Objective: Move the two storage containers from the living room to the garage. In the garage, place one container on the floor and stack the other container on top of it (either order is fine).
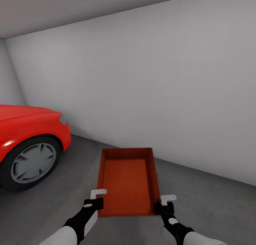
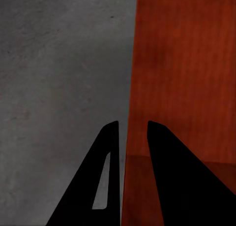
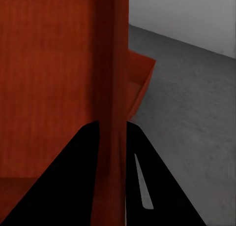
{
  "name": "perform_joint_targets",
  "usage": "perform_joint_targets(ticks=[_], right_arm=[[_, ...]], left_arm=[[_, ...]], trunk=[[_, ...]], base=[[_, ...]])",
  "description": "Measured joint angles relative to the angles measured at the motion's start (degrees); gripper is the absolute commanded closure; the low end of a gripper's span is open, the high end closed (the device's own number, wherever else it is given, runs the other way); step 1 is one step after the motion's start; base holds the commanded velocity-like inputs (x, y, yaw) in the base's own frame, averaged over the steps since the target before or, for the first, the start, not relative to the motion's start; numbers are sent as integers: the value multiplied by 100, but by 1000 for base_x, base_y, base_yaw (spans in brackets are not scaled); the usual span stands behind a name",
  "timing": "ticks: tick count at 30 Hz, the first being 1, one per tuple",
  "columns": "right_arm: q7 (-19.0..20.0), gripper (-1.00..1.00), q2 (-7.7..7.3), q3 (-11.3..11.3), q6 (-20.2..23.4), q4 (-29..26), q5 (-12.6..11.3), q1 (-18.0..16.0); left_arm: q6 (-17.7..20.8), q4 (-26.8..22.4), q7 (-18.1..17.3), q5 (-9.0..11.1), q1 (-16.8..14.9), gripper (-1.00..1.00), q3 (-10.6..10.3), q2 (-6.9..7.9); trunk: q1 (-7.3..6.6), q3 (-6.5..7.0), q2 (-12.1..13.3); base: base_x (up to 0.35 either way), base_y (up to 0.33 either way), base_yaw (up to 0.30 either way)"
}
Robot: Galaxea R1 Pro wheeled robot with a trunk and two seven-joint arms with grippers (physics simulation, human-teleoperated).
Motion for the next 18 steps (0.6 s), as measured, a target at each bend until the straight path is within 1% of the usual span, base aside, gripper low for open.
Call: perform_joint_targets(ticks=[18], right_arm=[[0, 100, 0, 0, 2, -1, 6, 0]], left_arm=[[0, 0, -1, 3, 0, 100, -2, 2]], trunk=[[0, 0, 0]], base=[[320, 110, 0]])
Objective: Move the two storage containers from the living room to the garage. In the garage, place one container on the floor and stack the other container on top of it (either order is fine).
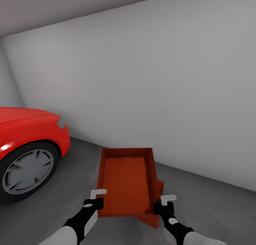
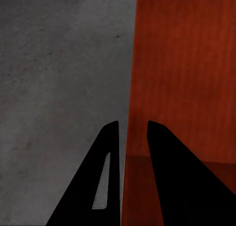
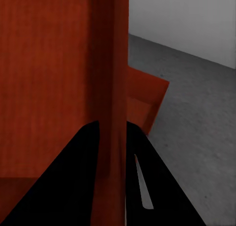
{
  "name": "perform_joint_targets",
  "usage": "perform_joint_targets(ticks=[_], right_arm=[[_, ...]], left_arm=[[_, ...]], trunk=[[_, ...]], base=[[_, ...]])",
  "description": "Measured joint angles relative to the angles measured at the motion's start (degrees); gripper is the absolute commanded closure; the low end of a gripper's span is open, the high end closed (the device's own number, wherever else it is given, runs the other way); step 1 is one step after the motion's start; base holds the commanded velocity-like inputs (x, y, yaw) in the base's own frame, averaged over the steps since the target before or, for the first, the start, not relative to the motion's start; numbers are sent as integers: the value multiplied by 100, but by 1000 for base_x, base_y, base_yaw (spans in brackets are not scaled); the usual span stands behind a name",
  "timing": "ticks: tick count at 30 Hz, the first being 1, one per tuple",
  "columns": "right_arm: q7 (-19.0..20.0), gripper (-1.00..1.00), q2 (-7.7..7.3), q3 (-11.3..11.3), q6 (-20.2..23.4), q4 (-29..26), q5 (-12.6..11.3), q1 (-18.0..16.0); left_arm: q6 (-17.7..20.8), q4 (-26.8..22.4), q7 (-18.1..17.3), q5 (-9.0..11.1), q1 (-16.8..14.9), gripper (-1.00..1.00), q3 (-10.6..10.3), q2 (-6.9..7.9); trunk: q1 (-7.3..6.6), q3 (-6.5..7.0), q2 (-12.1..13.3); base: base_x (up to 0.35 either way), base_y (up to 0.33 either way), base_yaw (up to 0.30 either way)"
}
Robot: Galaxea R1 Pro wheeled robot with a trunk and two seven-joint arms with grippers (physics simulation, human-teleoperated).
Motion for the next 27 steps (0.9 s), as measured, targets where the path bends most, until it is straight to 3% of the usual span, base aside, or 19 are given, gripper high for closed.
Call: perform_joint_targets(ticks=[9, 27], right_arm=[[2, 100, -2, -3, 2, -2, 2, 0], [3, 100, -3, -2, 4, -2, -2, 1]], left_arm=[[0, 2, 1, 0, -2, 100, 1, -2], [0, 4, 2, -2, -1, 100, 5, -5]], trunk=[[0, -3, 0], [0, -103, 0]], base=[[320, 110, -33], [320, 122, -207]])
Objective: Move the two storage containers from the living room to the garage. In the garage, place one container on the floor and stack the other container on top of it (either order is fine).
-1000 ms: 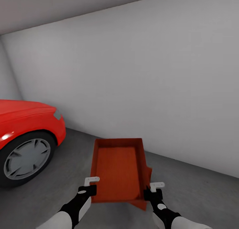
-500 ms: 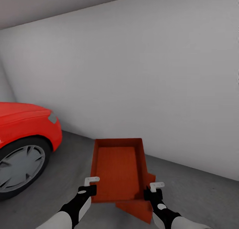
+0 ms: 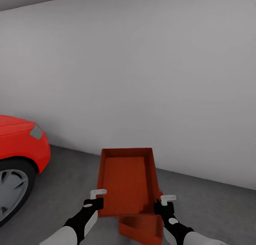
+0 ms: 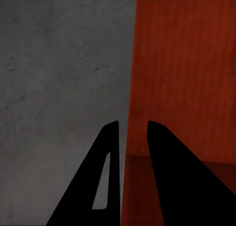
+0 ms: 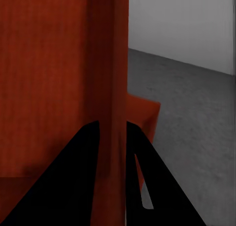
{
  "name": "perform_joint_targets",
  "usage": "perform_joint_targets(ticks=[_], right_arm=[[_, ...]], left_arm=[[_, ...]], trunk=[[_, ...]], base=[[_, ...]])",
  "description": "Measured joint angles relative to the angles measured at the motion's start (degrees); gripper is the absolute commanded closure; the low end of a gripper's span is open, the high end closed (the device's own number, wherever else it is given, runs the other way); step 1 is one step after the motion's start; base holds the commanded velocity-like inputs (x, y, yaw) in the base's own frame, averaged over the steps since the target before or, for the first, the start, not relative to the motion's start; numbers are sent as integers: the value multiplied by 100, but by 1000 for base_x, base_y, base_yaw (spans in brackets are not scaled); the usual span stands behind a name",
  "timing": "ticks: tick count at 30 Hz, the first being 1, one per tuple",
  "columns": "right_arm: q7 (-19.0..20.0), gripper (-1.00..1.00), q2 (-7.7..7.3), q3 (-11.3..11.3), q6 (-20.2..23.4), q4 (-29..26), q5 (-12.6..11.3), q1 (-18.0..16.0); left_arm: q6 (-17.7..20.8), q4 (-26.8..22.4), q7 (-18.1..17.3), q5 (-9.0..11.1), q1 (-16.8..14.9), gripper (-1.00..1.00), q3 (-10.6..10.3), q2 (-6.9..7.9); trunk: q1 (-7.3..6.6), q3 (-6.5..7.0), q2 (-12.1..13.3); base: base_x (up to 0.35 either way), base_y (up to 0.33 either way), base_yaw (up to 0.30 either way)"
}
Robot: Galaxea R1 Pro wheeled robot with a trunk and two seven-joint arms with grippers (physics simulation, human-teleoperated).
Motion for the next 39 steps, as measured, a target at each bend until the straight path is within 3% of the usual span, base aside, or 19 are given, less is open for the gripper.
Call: perform_joint_targets(ticks=[16, 39], right_arm=[[8, 100, -4, 1, -1, 0, -4, 0], [5, 100, -4, -2, -2, -1, 6, -1]], left_arm=[[0, 1, 6, 4, -1, 100, -6, -3], [-7, 1, 5, 5, 1, 100, -2, -3]], trunk=[[1, -113, 0], [3, -276, 0]], base=[[300, 161, -191], [11, 7, -187]])
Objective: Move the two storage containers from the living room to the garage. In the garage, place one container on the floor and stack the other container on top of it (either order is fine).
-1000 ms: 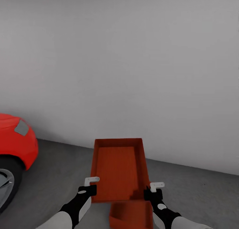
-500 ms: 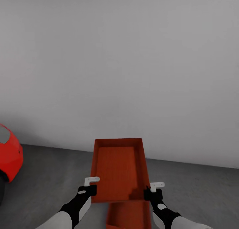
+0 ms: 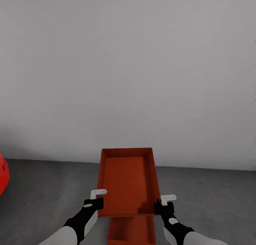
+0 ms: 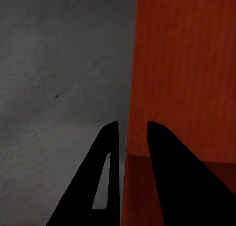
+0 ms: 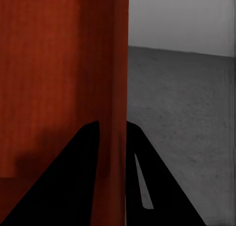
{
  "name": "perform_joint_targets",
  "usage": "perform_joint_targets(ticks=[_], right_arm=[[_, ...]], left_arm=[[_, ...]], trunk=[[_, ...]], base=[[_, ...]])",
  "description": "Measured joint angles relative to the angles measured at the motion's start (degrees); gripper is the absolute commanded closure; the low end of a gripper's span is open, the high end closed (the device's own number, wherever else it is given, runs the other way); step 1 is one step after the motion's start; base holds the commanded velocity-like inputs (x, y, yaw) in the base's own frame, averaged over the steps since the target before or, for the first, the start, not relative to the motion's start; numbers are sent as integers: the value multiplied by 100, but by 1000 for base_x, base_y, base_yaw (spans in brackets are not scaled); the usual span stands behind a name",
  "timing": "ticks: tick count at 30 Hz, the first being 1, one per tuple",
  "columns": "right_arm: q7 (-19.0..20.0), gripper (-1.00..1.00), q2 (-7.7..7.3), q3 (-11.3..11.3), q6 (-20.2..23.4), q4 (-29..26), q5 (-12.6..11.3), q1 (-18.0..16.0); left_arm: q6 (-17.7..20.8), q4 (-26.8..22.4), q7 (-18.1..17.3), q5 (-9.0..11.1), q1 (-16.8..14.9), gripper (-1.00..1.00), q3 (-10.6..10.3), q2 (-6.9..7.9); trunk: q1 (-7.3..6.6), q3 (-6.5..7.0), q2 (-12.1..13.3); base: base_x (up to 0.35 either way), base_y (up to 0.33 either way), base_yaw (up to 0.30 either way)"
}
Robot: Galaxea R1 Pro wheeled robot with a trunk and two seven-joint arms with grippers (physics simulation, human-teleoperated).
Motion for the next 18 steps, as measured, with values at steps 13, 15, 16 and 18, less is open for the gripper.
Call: perform_joint_targets(ticks=[13, 15, 16, 18], right_arm=[[2, 100, 0, 7, -3, 3, -10, 0], [-2, 100, 2, 2, 3, 1, -1, 0], [-1, 100, 1, 1, 2, 1, 0, -1], [-6, 100, 3, 7, -1, 1, -4, 0]], left_arm=[[4, -4, 0, -6, 0, 100, 1, 0], [5, -3, 0, -4, 0, 100, 2, 1], [4, -3, 0, -3, 0, 100, 1, 1], [1, -2, 0, -3, 0, 100, 0, 1]], trunk=[[0, -12, 0], [0, -12, 0], [0, -12, 0], [0, -12, 0]], base=[[0, 0, -12], [0, 0, 0], [0, 0, 0], [0, 0, 0]])
